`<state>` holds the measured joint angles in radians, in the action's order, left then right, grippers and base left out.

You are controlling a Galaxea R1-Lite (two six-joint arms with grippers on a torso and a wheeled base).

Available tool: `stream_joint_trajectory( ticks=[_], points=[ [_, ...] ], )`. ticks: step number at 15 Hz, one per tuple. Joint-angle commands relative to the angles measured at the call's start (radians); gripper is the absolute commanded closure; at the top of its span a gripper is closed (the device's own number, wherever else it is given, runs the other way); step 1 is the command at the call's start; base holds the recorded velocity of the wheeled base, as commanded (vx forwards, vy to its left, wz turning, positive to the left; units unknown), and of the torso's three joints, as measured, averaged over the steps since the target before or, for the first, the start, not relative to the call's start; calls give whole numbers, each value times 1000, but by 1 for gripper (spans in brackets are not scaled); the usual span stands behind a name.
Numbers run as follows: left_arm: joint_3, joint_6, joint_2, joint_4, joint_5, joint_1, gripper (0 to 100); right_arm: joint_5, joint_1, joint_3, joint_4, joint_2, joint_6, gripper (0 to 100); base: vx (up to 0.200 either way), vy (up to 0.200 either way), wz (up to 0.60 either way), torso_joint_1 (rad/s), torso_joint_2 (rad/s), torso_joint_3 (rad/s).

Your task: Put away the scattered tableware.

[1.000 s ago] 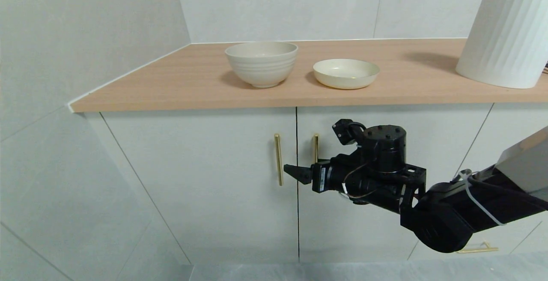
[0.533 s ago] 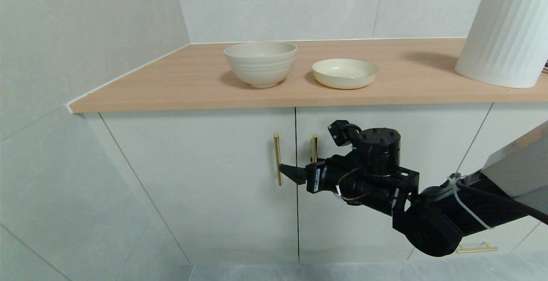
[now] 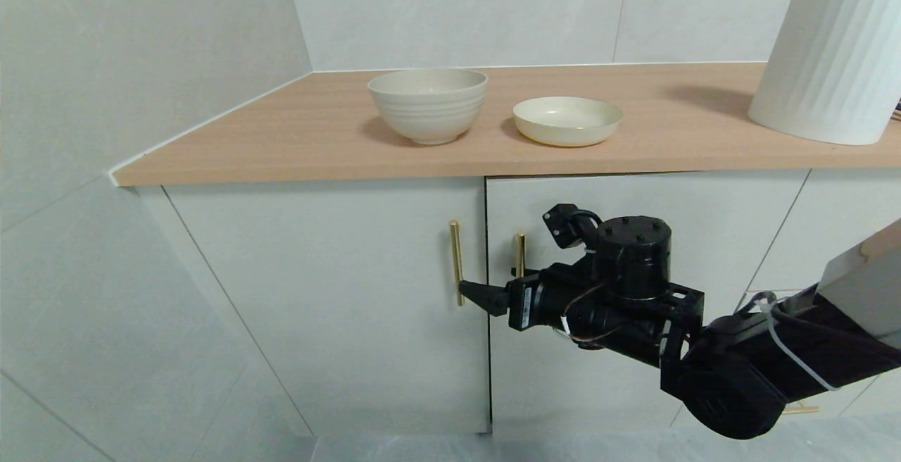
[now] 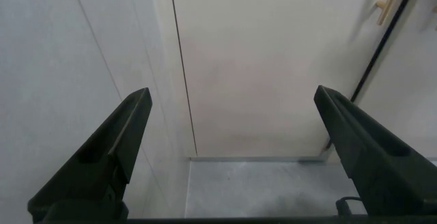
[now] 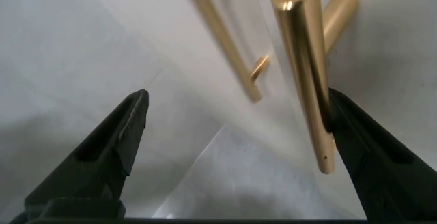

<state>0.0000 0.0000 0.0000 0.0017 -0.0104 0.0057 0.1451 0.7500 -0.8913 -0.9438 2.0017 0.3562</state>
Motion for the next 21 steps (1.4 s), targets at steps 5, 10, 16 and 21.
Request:
stream_joint_trajectory(
  ticks=[5, 10, 16, 21],
  points=[
    [0, -2, 2, 0, 0, 0, 0, 129, -1, 112, 27, -152, 0, 0, 0, 0, 0, 0, 0, 0],
    [0, 9, 0, -3, 3, 0, 0, 159, -1, 187, 34, -201, -2, 0, 0, 0, 0, 0, 0, 0],
    [-318, 17, 209, 187, 353, -10, 0, 162, 12, 230, 36, -250, -2, 0, 0, 0, 0, 0, 0, 0],
    [-588, 14, 851, 179, 573, -115, 0, 160, 35, 241, 36, -242, -2, 0, 0, 0, 0, 0, 0, 0]
  ],
)
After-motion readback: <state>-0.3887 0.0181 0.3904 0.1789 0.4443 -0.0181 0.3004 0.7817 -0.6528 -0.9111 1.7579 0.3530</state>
